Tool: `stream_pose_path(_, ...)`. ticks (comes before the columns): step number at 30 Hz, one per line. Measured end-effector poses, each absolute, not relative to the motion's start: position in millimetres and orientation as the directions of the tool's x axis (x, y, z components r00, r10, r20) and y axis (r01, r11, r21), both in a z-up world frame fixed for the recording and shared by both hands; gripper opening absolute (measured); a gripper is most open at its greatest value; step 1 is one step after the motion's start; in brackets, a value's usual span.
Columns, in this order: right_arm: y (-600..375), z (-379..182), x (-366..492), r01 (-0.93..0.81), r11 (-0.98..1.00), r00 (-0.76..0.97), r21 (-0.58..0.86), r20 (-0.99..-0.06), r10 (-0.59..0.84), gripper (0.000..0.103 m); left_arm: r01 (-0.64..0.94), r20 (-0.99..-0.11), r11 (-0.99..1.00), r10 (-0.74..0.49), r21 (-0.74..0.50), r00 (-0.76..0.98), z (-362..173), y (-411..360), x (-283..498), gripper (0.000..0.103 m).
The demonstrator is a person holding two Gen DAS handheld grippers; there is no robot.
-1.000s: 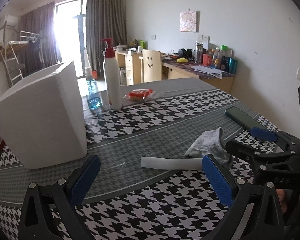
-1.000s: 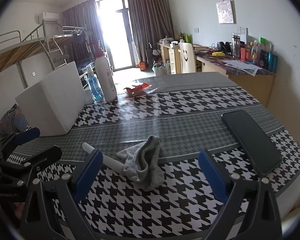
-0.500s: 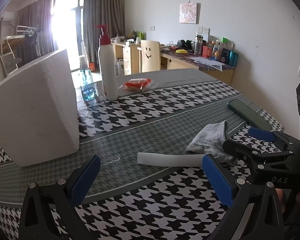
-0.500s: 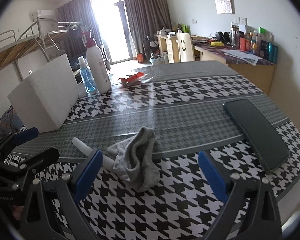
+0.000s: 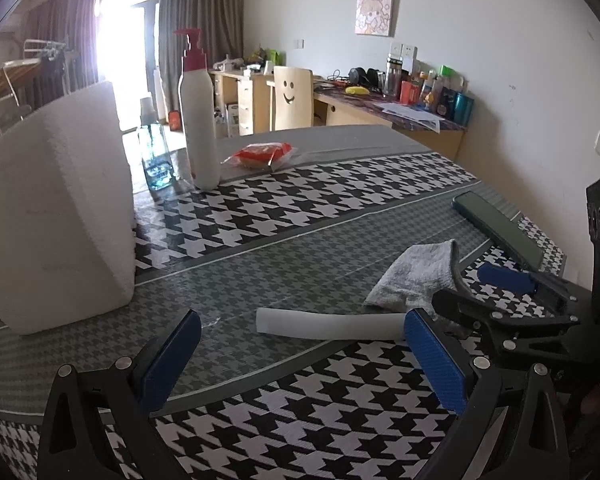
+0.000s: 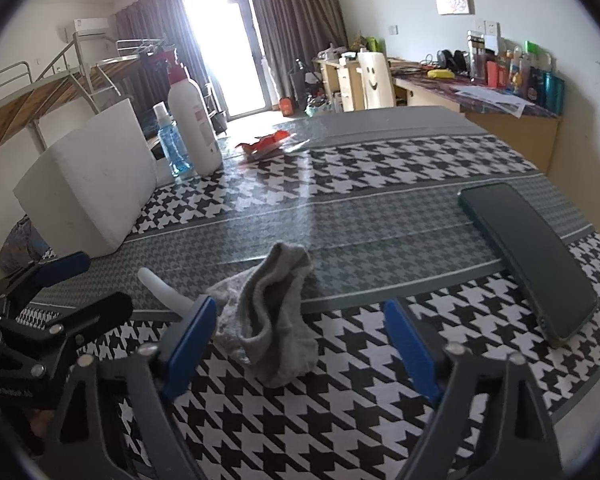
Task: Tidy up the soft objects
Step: 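Close the right gripper on the grey sock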
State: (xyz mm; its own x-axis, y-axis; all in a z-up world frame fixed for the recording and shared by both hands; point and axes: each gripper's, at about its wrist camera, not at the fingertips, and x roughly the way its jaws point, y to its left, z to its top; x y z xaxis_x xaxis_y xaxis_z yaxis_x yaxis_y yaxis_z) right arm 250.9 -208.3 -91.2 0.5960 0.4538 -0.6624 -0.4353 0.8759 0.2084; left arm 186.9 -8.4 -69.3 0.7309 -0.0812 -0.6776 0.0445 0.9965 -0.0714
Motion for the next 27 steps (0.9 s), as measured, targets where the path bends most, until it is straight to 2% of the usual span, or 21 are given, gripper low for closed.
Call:
stream_pose_path(3,-207,-95,252,-0.438,0.874,0.587,0.210,-0.669,0.455,0.085,0.037,-0.699,0.996,-0.083,-0.080,0.710,-75,-8,193,0.102)
stream_pose_path(7,-208,-99,254,-0.445,0.867,0.569,0.223,-0.677,0.466,0.075,0.024,-0.714,0.995,-0.085,-0.095,0.695,-79,-7,198,0.102)
stream_pose_path(14,-208,-100,259,-0.451,0.861,0.543,0.235,-0.693,0.474,0.073,0.018,-0.727,0.995,-0.083,-0.097,0.681,-83,-6,207,0.102)
stream_pose_path(18,-205,-102,263,-0.454,0.861,0.528,0.229,-0.709,0.467,0.060,0.023,-0.737,0.992,-0.109,-0.126,0.667,-86,-5,213,0.102)
stream_pose_path(27,-208,-102,261,-0.460,0.861,0.530,0.219,-0.710,0.464,0.051,0.002,-0.759,0.988,-0.120,-0.154,0.640,-93,-5,225,0.102)
